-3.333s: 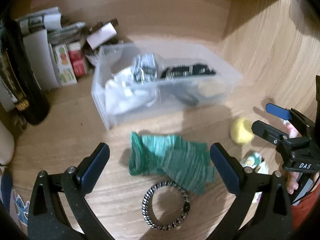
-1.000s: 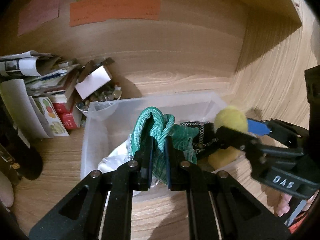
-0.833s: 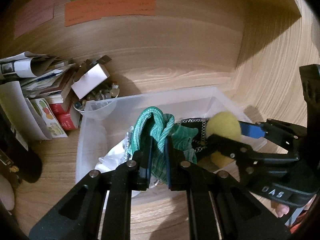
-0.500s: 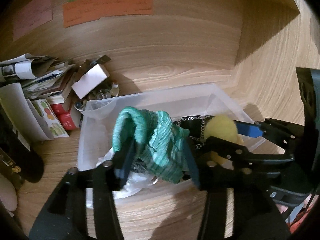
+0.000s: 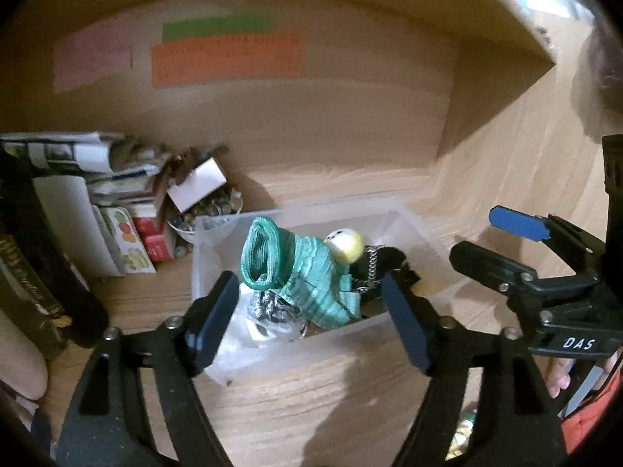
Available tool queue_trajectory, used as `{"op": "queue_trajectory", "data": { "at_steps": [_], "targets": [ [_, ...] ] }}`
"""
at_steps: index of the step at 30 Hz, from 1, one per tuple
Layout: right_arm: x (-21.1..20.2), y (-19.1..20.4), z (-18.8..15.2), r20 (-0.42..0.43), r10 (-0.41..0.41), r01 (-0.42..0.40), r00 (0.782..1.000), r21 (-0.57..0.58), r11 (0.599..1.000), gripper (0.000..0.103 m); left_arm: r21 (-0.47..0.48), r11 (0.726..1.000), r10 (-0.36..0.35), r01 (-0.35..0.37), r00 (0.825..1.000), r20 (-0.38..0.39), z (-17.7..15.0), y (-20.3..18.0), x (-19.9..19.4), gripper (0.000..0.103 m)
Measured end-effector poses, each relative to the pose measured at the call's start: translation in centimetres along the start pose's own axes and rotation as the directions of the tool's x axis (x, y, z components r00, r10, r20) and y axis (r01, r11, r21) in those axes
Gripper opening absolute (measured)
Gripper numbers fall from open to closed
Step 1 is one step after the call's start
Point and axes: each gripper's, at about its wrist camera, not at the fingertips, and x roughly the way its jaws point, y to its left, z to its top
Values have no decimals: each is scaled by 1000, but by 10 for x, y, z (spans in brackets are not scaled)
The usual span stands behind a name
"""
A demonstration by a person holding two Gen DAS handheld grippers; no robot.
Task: Organize soft objects
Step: 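Move both items over the clear box and open both grippers, then grasp the braided bracelet with the left gripper while the right grasps the floral scrunchie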
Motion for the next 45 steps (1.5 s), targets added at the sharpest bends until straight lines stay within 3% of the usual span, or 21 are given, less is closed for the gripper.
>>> {"op": "queue_trajectory", "data": {
  "at_steps": [4,6,9,20,28,36,40,42,45],
  "targets": [
    [-22,6,-4,26,7,-7,1000,-12,1000,93,-3,1000,4,-4,999,47,-6,-4,-31,94],
    [-33,10,-10,37,8,-7,999,-17,1000,101,-8,1000,4,-3,998,61,-11,-6,-42,96],
    [-45,17,-21,39,3,-2,999,-23,1000,102,-11,1000,8,-7,998,60,-22,-7,-55,100],
    [-51,23,-78,-72,11,-7,997,55,998,102,-52,999,0,-5,996,-87,-84,-6,-55,101],
    [-37,31,-123,-208,38,-20,977,89,996,102,-54,998,11,-24,973,-229,-132,-6,-32,101],
    [-30,39,-150,-273,61,-35,960,99,995,102,-55,998,-9,-6,962,-273,-154,-15,-24,101],
    [-28,46,-154,-275,44,-27,961,65,997,101,-35,999,0,-9,964,-266,-152,-24,-18,101],
    [-26,50,-155,-273,23,-13,962,38,999,91,-31,999,2,-10,965,-262,-151,-27,-14,99],
    [-25,50,-156,-264,-16,20,964,13,1000,76,-7,999,29,-31,968,-249,-151,-30,-12,87]
  ]
}}
